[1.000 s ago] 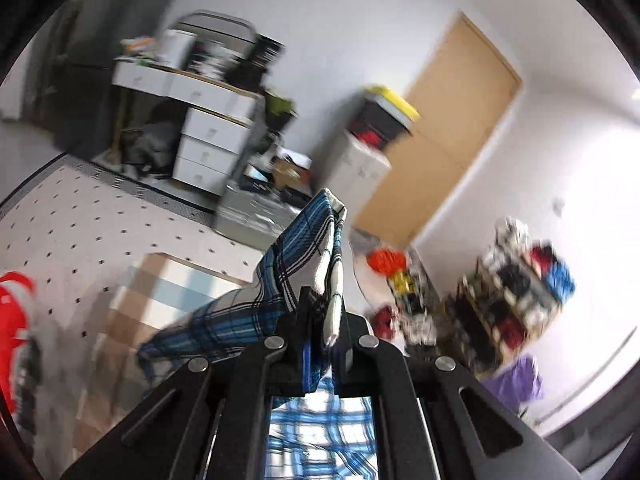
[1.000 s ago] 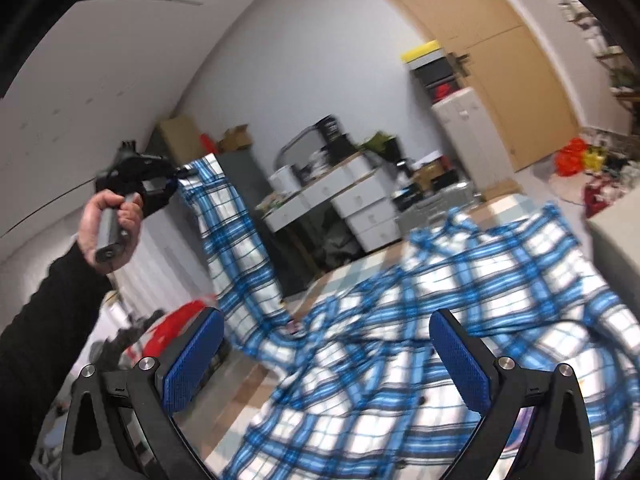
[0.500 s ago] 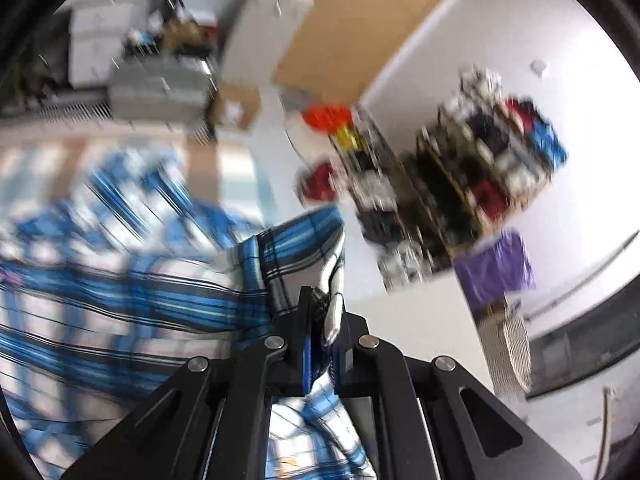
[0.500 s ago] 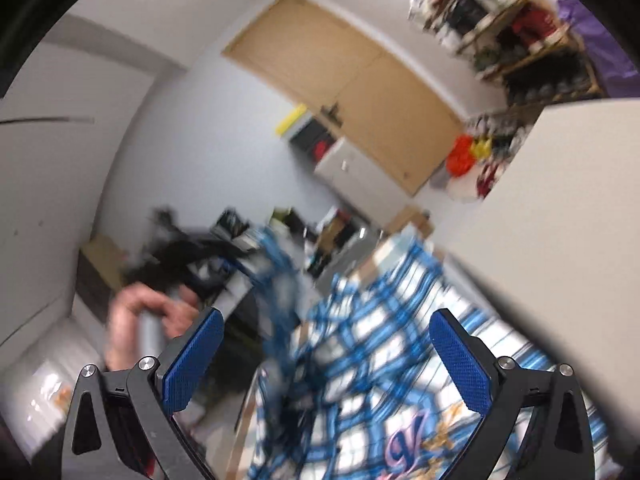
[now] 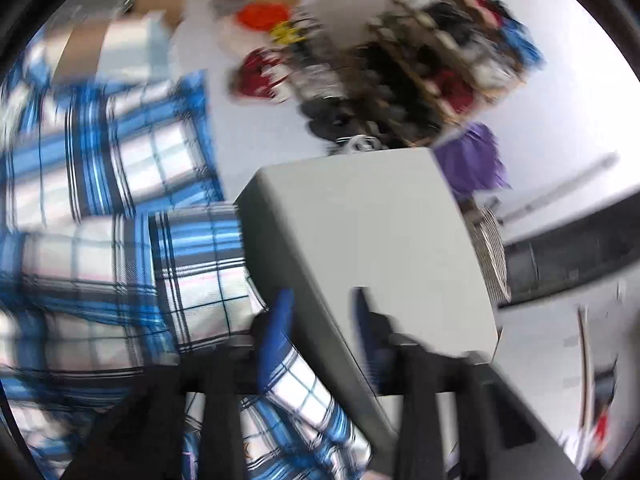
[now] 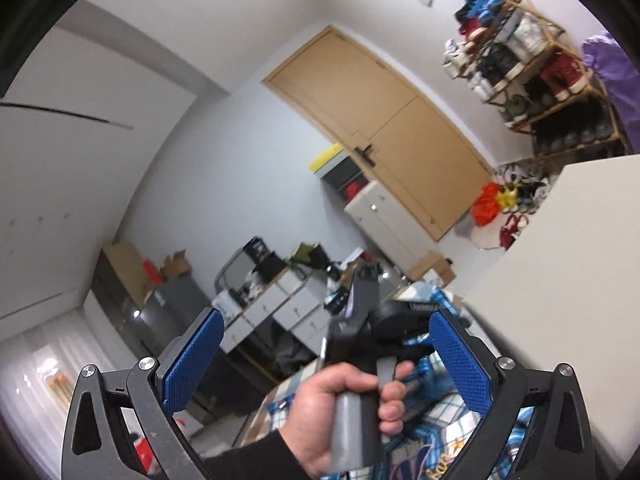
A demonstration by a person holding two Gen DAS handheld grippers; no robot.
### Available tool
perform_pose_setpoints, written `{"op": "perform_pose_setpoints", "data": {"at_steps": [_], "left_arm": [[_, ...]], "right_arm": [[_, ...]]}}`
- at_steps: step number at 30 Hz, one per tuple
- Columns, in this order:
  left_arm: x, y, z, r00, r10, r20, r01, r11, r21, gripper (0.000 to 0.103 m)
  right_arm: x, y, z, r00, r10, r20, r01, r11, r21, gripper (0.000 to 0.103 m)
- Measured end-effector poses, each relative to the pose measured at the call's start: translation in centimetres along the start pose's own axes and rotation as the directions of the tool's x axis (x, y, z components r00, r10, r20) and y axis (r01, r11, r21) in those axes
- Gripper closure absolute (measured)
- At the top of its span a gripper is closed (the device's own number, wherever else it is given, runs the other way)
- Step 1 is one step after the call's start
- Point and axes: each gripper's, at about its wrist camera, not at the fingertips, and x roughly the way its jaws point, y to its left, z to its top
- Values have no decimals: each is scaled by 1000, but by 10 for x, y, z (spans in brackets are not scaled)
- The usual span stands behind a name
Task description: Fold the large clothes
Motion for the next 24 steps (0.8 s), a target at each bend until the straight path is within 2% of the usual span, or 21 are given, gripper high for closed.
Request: {"op": "perform_pose_setpoints", "data": {"at_steps": [1, 3, 6, 7, 10, 14, 17, 20, 21, 22, 24], "left_arm": [[-23, -3, -6, 999, -8, 33, 7, 999, 44, 40], [-63, -2, -21, 996, -7, 88, -2, 995, 103, 38], [-119, 23, -47, 991, 60, 117, -75, 989, 124, 32], [-134, 37, -57, 989, 92, 115, -105, 988, 116, 28], [-172, 90, -98, 974, 208, 95, -214, 975, 58, 28], [-192, 145, -137, 951, 301, 68, -297, 953, -61, 28], [-196, 181, -158, 952, 301, 57, -288, 942, -171, 28], [-194, 212, -177, 974, 224, 43, -202, 935, -293, 29], [-191, 212, -177, 978, 189, 88, -155, 942, -298, 27], [-197, 213, -186, 976, 182, 122, -138, 943, -302, 26], [-204, 210, -193, 979, 149, 142, -100, 947, -305, 26]], "right_arm": [[-1, 0, -1, 1000, -2, 1, 2, 1000, -7, 0], [-1, 1, -2, 1000, 2, 4, -2, 1000, -13, 0], [-1, 0, -2, 1000, 2, 9, -2, 1000, 1, 0], [-2, -1, -4, 1000, 2, 8, -2, 1000, 4, 0], [2, -3, -6, 1000, -4, -11, 4, 1000, 18, 0], [12, -4, -13, 998, -6, -62, 8, 999, 37, 0], [19, 0, -19, 995, -14, -98, 15, 1000, 14, 0], [29, 5, -27, 989, -33, -147, 29, 999, -29, 0], [33, 6, -30, 986, -42, -162, 35, 998, -43, 0], [38, 7, -35, 980, -56, -190, 45, 997, -63, 0], [47, 9, -43, 969, -80, -233, 60, 994, -89, 0]]}}
